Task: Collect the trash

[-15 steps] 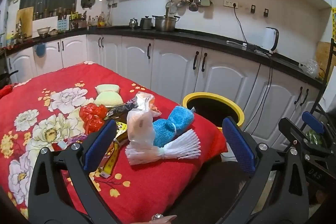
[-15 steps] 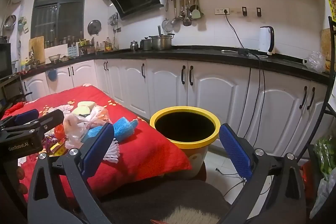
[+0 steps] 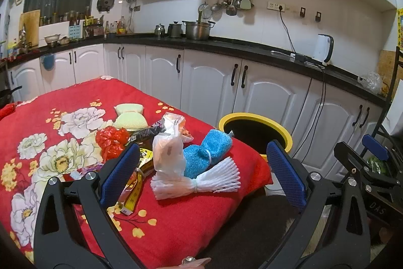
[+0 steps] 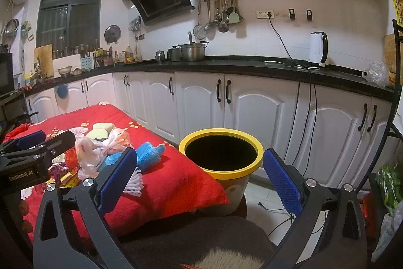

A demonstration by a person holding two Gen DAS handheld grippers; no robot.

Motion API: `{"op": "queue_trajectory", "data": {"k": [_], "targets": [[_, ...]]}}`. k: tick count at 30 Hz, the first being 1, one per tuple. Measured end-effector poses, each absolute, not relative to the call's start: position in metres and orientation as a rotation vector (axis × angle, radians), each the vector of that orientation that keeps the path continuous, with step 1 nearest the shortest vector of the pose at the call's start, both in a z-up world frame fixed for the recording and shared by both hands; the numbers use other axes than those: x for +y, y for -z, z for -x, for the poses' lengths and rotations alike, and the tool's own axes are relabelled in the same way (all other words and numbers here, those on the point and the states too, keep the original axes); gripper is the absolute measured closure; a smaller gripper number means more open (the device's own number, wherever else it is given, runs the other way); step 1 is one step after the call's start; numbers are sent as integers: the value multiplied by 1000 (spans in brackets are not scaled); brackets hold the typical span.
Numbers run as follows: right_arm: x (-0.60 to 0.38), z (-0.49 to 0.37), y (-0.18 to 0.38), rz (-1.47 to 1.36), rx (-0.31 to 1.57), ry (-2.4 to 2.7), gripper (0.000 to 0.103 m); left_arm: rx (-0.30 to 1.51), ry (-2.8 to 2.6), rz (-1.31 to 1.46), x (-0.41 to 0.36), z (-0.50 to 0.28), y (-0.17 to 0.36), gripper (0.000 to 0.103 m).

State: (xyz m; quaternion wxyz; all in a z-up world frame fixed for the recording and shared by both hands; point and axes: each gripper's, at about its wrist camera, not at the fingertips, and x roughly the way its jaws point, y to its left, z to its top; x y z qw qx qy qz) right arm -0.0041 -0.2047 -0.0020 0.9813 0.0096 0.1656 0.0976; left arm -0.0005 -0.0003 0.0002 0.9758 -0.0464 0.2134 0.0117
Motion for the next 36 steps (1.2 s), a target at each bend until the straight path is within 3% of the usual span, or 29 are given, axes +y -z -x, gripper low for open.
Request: {"op": "queue_trajectory", "data": {"k": [21, 36], "targets": [[-202, 10, 6, -9, 344, -212, 6, 438, -37, 108, 6, -1, 1, 11], [-159, -24, 14, 77, 427, -387, 6, 478, -112, 218, 68, -13, 1, 11]]}}
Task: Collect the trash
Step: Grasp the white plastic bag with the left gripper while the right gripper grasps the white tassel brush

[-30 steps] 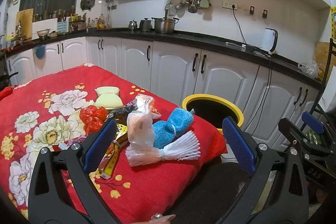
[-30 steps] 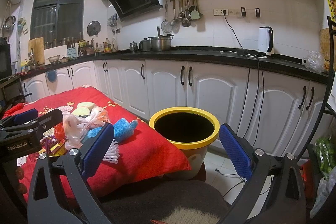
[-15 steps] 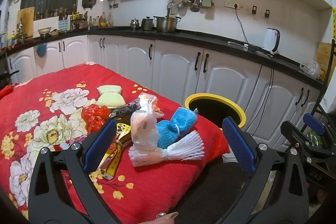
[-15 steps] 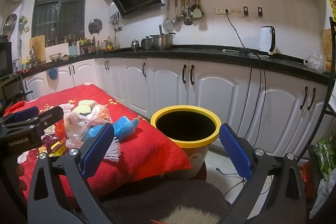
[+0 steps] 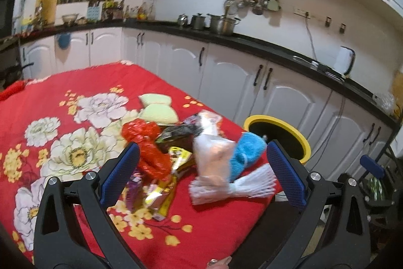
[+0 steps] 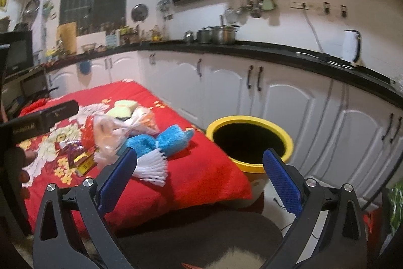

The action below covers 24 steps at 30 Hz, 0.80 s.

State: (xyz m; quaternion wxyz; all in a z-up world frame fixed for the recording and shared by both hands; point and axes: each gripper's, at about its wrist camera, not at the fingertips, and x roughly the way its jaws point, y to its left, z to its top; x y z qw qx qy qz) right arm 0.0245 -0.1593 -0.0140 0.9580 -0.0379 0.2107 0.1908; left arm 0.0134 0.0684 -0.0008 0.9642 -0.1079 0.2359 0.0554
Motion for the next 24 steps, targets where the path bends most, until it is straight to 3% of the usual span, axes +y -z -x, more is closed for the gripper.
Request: {"op": "queue_trajectory", "data": {"k": [15, 20, 24], "targets": [[-105, -102, 68, 98, 686, -660, 7, 662, 25, 294, 82, -72, 25, 11], [-97, -121, 85, 73, 766, -723, 26, 748, 54, 318, 75, -94, 43, 11], [-98, -129, 92, 61, 803, -763, 45, 778, 62, 317, 72, -106, 51, 19]]}}
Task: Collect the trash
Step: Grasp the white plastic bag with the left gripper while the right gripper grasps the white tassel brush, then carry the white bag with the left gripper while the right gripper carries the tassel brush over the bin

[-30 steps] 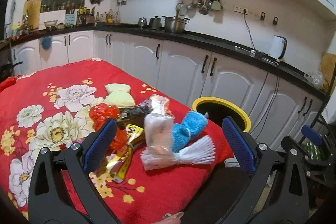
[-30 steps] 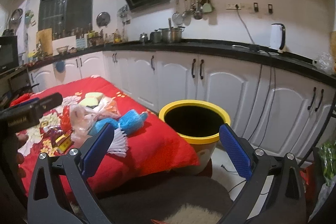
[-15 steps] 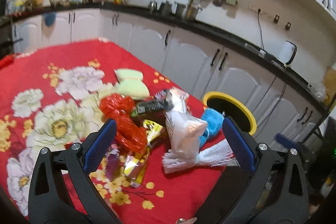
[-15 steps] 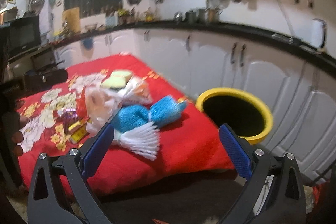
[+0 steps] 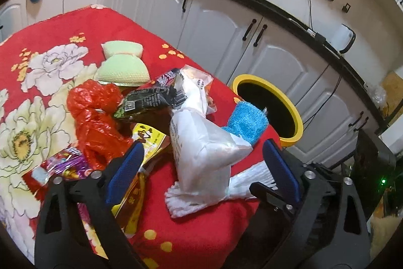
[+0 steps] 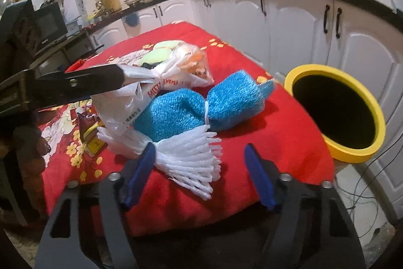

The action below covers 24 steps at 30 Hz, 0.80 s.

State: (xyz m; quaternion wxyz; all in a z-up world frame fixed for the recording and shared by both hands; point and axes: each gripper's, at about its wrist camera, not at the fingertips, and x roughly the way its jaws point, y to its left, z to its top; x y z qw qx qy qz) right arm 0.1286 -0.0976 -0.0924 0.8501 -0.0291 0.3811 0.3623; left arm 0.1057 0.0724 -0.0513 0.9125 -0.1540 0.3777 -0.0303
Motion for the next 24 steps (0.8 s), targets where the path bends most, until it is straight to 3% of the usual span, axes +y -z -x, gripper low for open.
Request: {"op": "queue_trajectory", "data": {"k": [3, 6, 9, 10, 16, 24], "targets": [[-98, -130, 96, 59, 818, -803, 62, 803, 71, 323, 72, -111, 56, 27], [-100, -128, 96, 70, 812, -823, 72, 806, 71, 333, 74, -113, 58, 39], [-102, -128, 96, 69, 816, -836, 81, 808, 67, 320, 73, -114, 58, 57], [-102, -128, 95, 71, 815, -838, 86, 807, 63, 317, 73, -113, 58, 58], [-104, -121, 84, 87, 782, -854, 92, 779, 66, 273, 72, -109, 49, 74], [-114, -117, 60, 75, 721, -875, 94, 710, 64, 236, 70, -103, 25, 77]]}}
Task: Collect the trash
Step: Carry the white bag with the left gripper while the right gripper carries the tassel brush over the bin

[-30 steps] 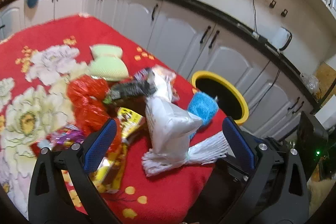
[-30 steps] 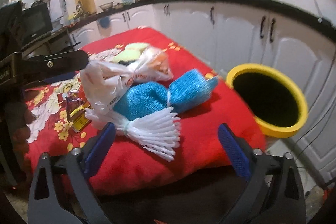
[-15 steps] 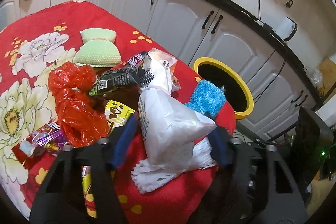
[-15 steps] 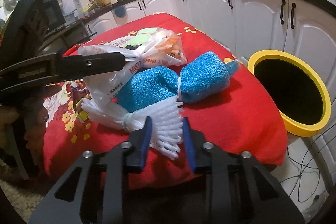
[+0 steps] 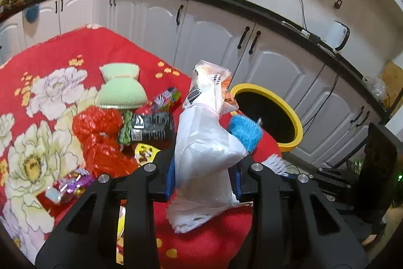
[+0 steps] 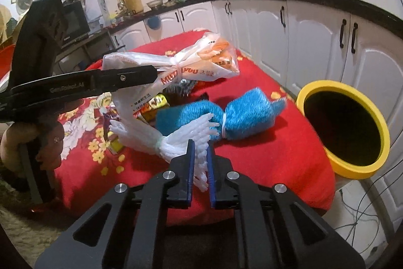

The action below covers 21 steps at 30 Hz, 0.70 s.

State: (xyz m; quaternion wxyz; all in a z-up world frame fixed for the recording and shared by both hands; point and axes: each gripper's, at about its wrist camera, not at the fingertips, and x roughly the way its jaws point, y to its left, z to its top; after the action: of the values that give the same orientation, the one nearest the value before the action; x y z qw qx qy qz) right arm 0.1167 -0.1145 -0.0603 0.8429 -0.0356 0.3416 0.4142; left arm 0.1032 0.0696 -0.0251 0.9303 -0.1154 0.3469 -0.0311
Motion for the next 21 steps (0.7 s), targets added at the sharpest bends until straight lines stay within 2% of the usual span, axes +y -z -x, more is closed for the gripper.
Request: {"op": "queue_trajectory", "data": {"k": [21], "targets": [[-207, -144, -9, 16, 561, -643, 94, 613, 128, 172, 29, -141, -19, 77]]}}
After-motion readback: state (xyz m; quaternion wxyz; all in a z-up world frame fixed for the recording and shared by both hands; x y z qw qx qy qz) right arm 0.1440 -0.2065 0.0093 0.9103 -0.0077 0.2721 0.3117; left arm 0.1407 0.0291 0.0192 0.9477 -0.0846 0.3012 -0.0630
